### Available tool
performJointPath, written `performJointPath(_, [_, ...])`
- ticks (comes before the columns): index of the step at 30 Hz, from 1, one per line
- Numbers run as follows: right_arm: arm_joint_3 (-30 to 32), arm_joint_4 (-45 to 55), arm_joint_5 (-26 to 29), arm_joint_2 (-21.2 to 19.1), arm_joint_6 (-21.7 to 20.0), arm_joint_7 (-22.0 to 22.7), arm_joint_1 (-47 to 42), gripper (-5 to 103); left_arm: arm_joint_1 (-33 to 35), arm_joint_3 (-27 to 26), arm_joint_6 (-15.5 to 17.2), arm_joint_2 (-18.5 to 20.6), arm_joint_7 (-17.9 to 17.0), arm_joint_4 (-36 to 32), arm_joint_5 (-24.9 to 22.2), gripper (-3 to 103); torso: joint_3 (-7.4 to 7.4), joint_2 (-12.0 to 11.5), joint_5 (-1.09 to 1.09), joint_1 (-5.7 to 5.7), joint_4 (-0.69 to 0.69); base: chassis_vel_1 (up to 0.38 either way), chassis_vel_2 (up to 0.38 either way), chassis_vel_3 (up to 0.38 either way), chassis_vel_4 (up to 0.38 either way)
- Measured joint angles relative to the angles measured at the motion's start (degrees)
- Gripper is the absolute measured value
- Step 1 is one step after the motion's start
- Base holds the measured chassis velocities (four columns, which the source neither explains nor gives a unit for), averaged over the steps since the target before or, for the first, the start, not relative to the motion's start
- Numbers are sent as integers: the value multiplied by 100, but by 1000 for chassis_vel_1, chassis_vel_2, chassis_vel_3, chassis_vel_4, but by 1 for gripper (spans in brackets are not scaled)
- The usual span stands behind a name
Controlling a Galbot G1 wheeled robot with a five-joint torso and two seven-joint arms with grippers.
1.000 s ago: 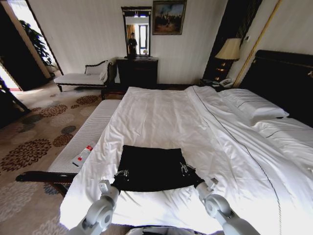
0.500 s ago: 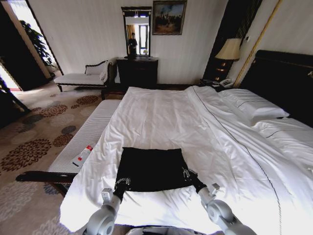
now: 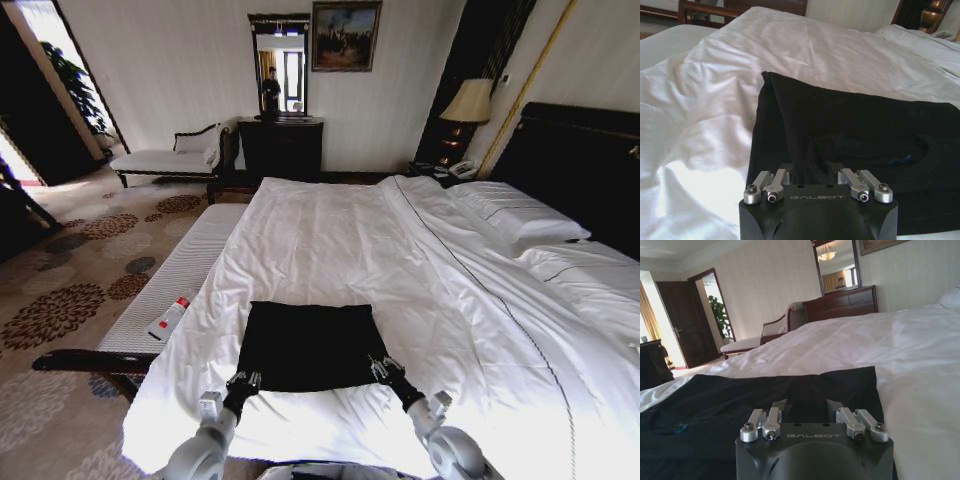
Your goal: Fold the clothes on the bed.
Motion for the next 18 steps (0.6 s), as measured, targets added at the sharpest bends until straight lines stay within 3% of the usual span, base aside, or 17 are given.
performJointPath(2, [53,50,2,3,9,2,-59,45,95,-22,0,-4,14,-58,72,45,0,0,0,0,1,0,0,0,0])
performJointPath(5, [306,242,112,-37,37,40,-279,61,297,-170,-16,19,26,-233,122,61,0,0,0,0,1,0,0,0,0])
performJointPath(10, [573,378,371,-150,50,67,-465,72,246,-414,-61,88,8,-342,11,72,0,0,0,0,0,0,0,0,0])
performJointPath(13, [780,494,794,-287,-72,173,-410,88,-108,-566,-48,153,-83,-378,-368,89,1,0,0,0,-1,0,0,0,0])
performJointPath(18, [925,658,1530,-468,-495,513,0,100,-770,-687,4,267,-171,-74,-1006,99,1,-1,-1,2,0,0,0,0,0])
